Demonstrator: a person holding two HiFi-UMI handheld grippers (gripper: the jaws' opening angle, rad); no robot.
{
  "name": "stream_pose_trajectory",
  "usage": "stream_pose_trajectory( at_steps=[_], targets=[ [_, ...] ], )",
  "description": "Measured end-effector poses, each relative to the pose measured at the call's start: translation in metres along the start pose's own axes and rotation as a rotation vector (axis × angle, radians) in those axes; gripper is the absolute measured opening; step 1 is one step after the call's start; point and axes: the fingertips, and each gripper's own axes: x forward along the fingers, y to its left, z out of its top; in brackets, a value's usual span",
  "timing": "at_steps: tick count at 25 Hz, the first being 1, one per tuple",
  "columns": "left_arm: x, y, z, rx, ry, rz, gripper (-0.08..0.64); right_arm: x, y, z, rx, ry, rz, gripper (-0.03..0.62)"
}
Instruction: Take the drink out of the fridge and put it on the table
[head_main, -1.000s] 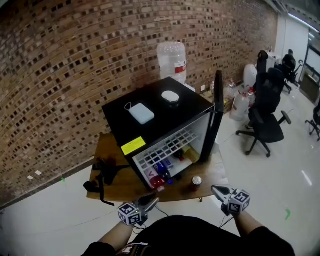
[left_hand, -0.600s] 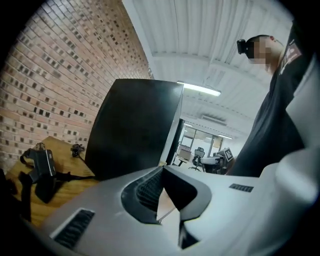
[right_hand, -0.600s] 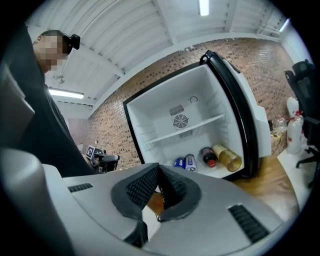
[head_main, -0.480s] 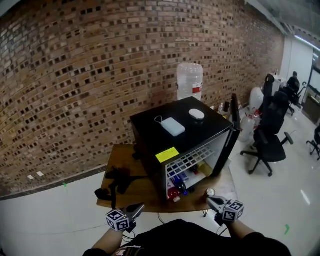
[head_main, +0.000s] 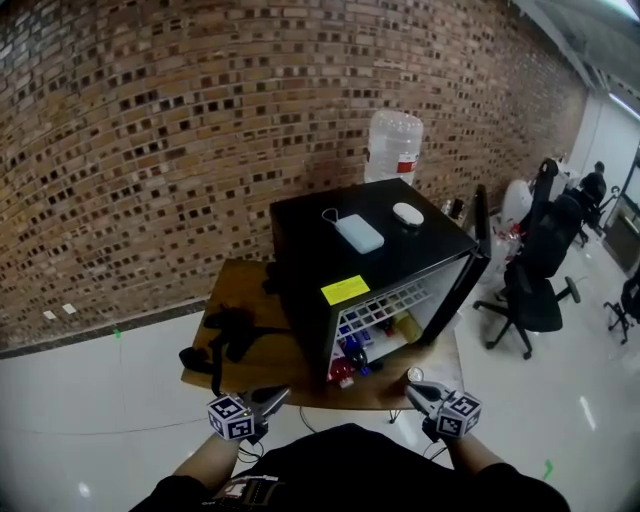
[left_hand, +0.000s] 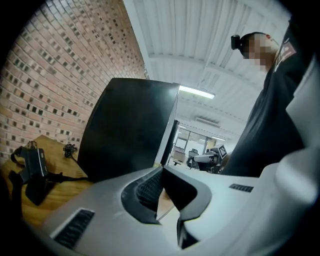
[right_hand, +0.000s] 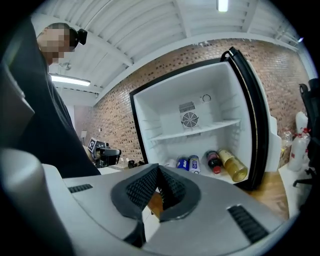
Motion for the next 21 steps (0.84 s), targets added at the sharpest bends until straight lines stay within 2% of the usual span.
stream_pose_trajectory(
  at_steps=[21],
  targets=[
    [-0.007, -0.012, 0.003, 0.001, 0.011, -0.017, 0.002, 0.015, 0.015, 0.01, -0.033, 0.005, 0.059, 0.0]
  ],
)
